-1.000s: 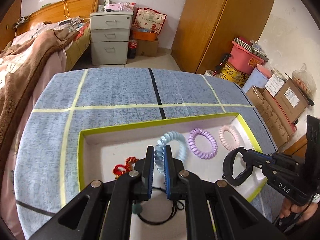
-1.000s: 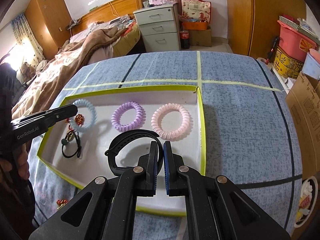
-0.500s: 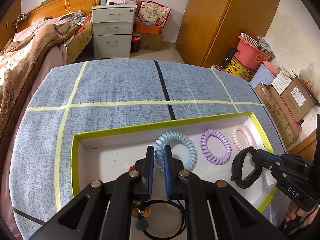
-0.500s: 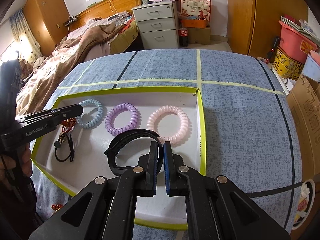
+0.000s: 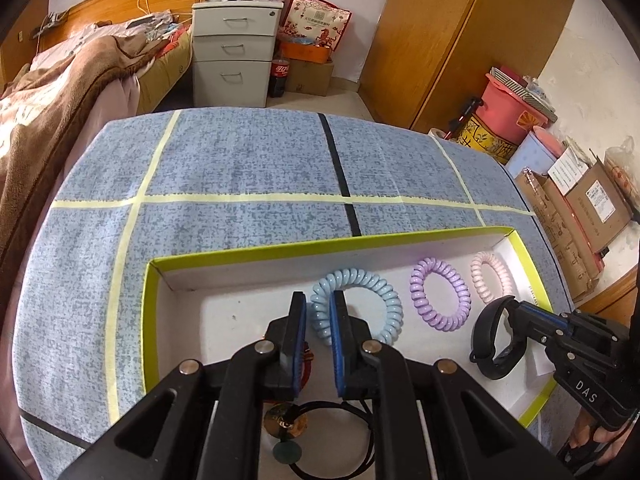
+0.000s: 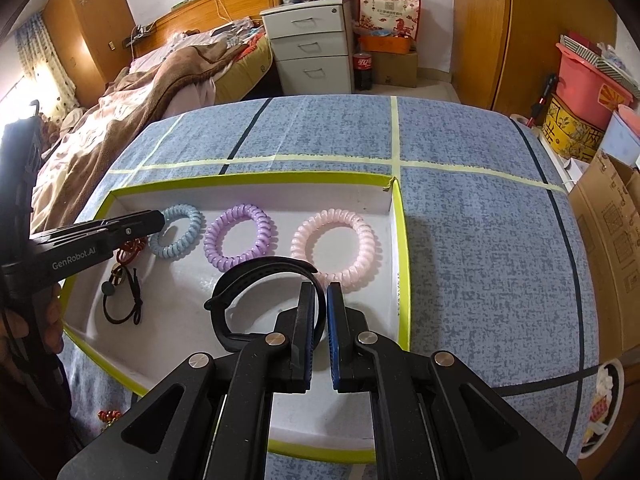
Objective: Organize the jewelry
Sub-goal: 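Carry the blue coil and watch band into the box and open both tools, then withdraw both open tools from the box toward the remaining jewelry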
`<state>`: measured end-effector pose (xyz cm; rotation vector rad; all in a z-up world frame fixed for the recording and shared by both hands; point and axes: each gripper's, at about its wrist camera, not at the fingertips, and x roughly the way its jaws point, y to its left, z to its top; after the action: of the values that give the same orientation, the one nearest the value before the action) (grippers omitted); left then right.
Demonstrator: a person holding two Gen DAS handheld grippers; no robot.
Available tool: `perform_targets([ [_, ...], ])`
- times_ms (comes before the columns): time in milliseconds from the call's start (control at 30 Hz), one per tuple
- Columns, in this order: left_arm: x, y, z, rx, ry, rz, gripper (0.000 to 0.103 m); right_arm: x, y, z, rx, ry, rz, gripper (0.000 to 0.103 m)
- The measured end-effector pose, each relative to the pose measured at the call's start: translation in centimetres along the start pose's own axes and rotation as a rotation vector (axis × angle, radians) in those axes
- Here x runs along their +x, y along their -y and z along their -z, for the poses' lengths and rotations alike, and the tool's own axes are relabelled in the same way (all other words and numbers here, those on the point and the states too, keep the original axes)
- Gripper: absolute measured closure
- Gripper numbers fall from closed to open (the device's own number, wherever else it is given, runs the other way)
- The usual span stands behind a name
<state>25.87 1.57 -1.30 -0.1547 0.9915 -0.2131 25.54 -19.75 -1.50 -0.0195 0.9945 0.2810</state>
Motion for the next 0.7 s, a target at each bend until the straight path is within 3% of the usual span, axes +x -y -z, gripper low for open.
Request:
perform_targets([
  [67, -0.1, 0.0, 0.0, 0.002, -0.002, 0.007, 0.078, -0.1, -0.1, 0.0, -0.002, 0.008, 0.002, 0.097],
  [267, -0.3, -0.1, 0.3, -0.002, 0.000, 0.005, 0.073, -0.4, -0.2, -0.1, -0.002, 0.016, 0.007, 0.095],
  [367, -0.8, -0.2, 0.5, -0.007, 0.012, 0.003, 0.065, -0.6, -0.2, -0.1, 0.004, 0.021, 0.011, 0.090],
  [533, -2.0, -0.1, 0.8, -0.008, 0.030, -0.001, 0.063, -1.3, -0.3, 0.0, 0.014, 0.041, 0.008, 0.085],
  [667, -3.1, 0.3, 1.3, 0.007, 0.041, 0.008, 0.058, -2.2, -0.7, 0.2, 0.014, 0.082, -0.003, 0.061],
  [700, -3.4, 0.4, 1.4, 0.008, 0.046, 0.011, 0.058, -2.5, -1.0, 0.3, 0.010, 0.089, -0.008, 0.061],
])
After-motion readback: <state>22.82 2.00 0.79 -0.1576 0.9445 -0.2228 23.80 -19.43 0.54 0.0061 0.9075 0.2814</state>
